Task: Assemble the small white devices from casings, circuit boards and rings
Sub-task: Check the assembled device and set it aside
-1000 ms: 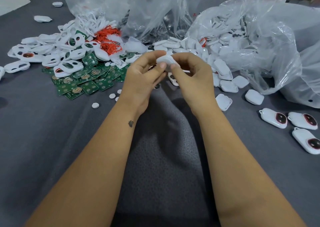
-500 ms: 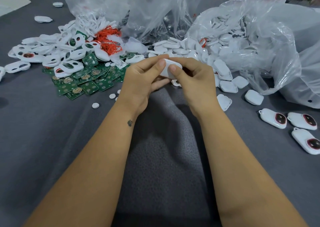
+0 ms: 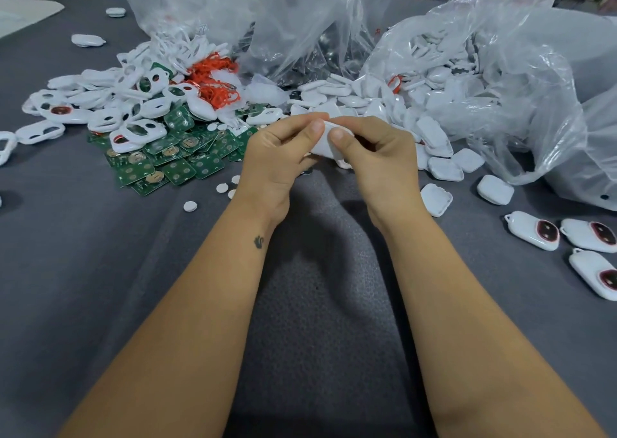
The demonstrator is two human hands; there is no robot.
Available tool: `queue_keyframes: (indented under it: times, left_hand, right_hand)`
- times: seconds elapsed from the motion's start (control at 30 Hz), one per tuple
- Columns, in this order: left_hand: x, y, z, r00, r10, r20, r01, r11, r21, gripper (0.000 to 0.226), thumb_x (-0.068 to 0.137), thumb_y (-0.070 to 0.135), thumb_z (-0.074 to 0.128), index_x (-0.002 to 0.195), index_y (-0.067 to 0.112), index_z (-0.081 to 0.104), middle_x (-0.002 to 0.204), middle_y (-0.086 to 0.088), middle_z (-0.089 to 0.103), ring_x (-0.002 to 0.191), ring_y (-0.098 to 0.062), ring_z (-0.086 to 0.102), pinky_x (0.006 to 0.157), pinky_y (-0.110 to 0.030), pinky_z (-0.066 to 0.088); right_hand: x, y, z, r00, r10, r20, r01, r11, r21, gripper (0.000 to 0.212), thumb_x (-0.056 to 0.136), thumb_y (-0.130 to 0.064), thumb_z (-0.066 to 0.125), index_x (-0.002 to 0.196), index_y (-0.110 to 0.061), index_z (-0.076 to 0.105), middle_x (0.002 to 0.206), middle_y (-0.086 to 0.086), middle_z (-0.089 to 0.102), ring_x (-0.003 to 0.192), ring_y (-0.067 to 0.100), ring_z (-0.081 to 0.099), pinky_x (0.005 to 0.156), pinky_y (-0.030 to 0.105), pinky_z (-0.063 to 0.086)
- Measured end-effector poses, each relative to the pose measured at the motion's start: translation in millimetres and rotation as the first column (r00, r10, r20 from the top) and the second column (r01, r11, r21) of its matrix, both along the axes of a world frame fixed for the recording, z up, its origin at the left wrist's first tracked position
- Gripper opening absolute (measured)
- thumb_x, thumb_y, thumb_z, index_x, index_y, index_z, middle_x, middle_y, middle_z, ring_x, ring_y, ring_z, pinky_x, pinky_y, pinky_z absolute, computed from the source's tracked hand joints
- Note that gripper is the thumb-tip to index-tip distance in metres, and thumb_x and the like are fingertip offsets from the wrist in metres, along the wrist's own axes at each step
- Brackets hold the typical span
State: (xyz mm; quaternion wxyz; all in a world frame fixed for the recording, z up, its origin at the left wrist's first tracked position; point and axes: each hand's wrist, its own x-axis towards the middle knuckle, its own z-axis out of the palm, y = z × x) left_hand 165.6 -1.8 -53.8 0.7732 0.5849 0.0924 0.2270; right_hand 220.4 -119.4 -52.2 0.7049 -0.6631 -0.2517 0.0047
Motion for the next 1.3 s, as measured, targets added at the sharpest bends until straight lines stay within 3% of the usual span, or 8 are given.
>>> queue_keyframes:
  times: [0.2,0.4,0.67,0.83,1.03,1.13,1.23,1.3]
  left_hand:
    - [0,-2,2,0.983,-0.101,0.151,0.111,0.992,-0.058,0.034,0.086,-0.008,0.059,0.114,0.011,0.063,0.095,0.001,0.074,0.091,-0.009,0.069,0.084,-0.02,0.053]
    - [1,-2,2,0.974,-0.062,0.219,0.077,0.995,-0.061,0.027,0.079,-0.015,0.059,0.097,0.004,0.065,0.093,0.005,0.075,0.089,-0.008,0.068,0.08,-0.019,0.053]
    - [0,-3,4,0.982,-0.056,0.179,0.065,0.997,-0.049,0.025,0.083,-0.013,0.059,0.099,0.004,0.065,0.092,-0.009,0.071,0.096,-0.025,0.064,0.093,-0.031,0.053]
    - [0,-3,3,0.993,-0.081,0.092,0.089,0.992,-0.084,0.026,0.088,-0.007,0.06,0.109,0.008,0.064,0.098,-0.005,0.065,0.089,-0.013,0.066,0.075,-0.021,0.055]
    - [0,-5,-1,0.995,-0.058,0.078,0.06,0.998,-0.034,0.021,0.082,-0.005,0.069,0.099,0.007,0.068,0.083,0.0,0.071,0.081,-0.015,0.069,0.075,-0.026,0.058]
    - [-1,-3,0,0.996,-0.057,0.071,0.06,0.997,-0.042,0.021,0.079,-0.005,0.071,0.093,0.01,0.069,0.079,0.001,0.071,0.076,-0.012,0.067,0.072,-0.023,0.056]
    - [-1,-3,3,0.996,-0.083,0.037,0.085,0.995,-0.05,0.012,0.084,0.0,0.067,0.087,0.011,0.071,0.076,0.0,0.072,0.072,-0.011,0.066,0.069,-0.022,0.055]
    - [0,-7,4,0.998,-0.062,0.034,0.065,0.99,-0.122,0.018,0.093,0.009,0.052,0.086,0.01,0.069,0.074,0.002,0.066,0.072,-0.01,0.062,0.069,-0.025,0.052]
  right_hand:
    - [3,-3,3,0.997,0.062,0.046,-0.067,0.991,0.117,0.026,0.089,0.005,0.061,0.11,-0.007,0.068,0.107,0.013,0.069,0.105,0.022,0.064,0.096,0.033,0.051]
    - [2,-4,4,0.994,0.105,0.033,-0.109,0.983,0.15,0.031,0.086,0.01,0.059,0.111,-0.007,0.067,0.111,0.019,0.068,0.112,0.03,0.062,0.103,0.043,0.048]
    - [1,-5,5,0.989,0.147,0.0,-0.146,0.979,0.142,0.022,0.083,0.002,0.069,0.101,-0.011,0.071,0.104,0.011,0.071,0.1,0.019,0.067,0.089,0.031,0.053]
    - [2,-1,3,0.988,0.11,-0.112,-0.086,0.977,0.197,0.012,0.09,-0.004,0.062,0.093,-0.011,0.071,0.093,0.006,0.071,0.094,0.017,0.065,0.088,0.031,0.053]
    - [-4,5,3,0.951,0.23,-0.207,-0.18,0.955,0.236,0.023,0.098,-0.013,0.054,0.084,-0.005,0.07,0.075,0.002,0.071,0.076,0.013,0.066,0.071,0.022,0.053]
    - [-5,7,4,0.954,0.181,-0.238,-0.138,0.973,0.186,0.026,0.098,-0.02,0.055,0.086,-0.003,0.07,0.07,-0.004,0.068,0.07,0.005,0.062,0.068,0.017,0.047]
    - [-7,7,4,0.965,0.086,-0.248,-0.069,0.995,0.075,0.03,0.097,-0.029,0.058,0.082,-0.008,0.073,0.075,0.01,0.068,0.076,0.014,0.06,0.071,0.026,0.046]
    - [-10,9,3,0.99,0.0,-0.139,-0.008,0.998,-0.06,0.034,0.097,-0.031,0.057,0.075,-0.01,0.073,0.071,0.02,0.065,0.07,0.015,0.055,0.068,0.031,0.043]
